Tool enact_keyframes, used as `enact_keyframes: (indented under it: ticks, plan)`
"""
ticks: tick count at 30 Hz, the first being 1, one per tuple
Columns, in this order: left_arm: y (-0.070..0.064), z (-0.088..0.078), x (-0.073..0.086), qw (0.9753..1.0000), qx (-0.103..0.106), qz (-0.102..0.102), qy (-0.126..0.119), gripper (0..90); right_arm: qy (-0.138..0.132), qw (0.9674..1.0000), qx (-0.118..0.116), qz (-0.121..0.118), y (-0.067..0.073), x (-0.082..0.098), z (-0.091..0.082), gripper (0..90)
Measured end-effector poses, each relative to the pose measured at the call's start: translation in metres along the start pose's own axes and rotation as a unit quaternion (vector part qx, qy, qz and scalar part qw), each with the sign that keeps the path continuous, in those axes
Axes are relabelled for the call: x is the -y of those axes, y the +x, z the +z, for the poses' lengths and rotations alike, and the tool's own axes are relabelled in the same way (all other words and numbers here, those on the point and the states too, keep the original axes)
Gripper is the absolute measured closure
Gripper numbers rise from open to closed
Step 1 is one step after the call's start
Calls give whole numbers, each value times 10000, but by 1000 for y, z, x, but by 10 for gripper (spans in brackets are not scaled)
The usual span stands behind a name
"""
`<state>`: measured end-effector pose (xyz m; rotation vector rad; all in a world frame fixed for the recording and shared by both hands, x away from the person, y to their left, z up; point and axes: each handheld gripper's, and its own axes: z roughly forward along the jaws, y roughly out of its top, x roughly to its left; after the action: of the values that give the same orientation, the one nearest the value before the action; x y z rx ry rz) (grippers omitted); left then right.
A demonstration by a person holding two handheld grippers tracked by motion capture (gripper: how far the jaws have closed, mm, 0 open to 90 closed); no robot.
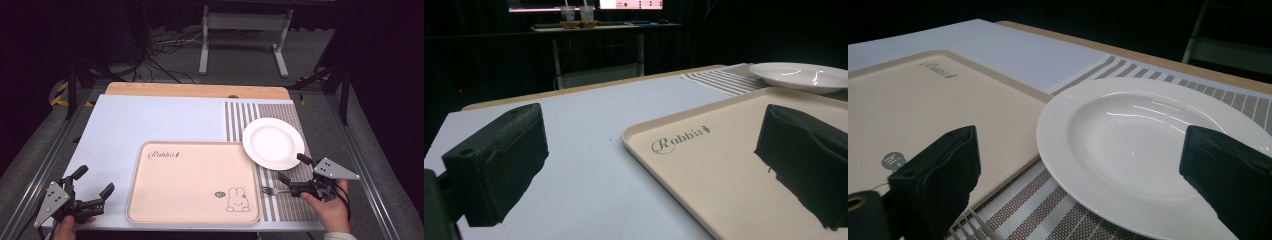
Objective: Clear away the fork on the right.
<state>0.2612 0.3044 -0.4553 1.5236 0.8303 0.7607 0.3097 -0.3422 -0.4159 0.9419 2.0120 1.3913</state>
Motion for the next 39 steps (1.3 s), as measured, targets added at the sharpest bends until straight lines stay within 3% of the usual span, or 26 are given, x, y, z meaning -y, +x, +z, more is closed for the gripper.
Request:
enact_keyframes:
  ticks: [6, 8, 14, 18, 20, 22, 33, 36, 39]
  plan:
    - [1, -1, 0, 10000, -7, -35, -23, 10, 553, 9976, -150, -388, 0, -20, 0, 75]
    - [0, 0, 0, 10000, -8, -38, -29, 9, 790, 9950, -189, -578, 1, -25, 0, 73]
    - [0, -1, -1, 10000, -3, -9, -11, 10, 1345, 9867, -335, -847, -1, -38, 2, 59]
    - [0, -1, -1, 10000, -7, -17, -13, 10, 1738, 9783, -458, -1030, -1, -43, 4, 59]
    - [0, -1, -1, 10000, -11, -22, -21, 9, 1882, 9746, -476, -1114, -2, -44, 6, 61]
    - [0, -1, -1, 10000, -8, -19, -15, 10, 1922, 9734, -495, -1142, -2, -45, 6, 62]
    - [0, 0, -1, 10000, -1, -15, -9, 10, 2739, 9465, -824, -1493, 0, -53, 18, 75]
    - [0, 0, -1, 10000, -11, -13, -6, 10, 2931, 9381, -930, -1593, 1, -54, 23, 80]
    - [0, -1, -1, 10000, -7, -21, -10, 10, 3161, 9275, -950, -1756, 2, -55, 27, 80]
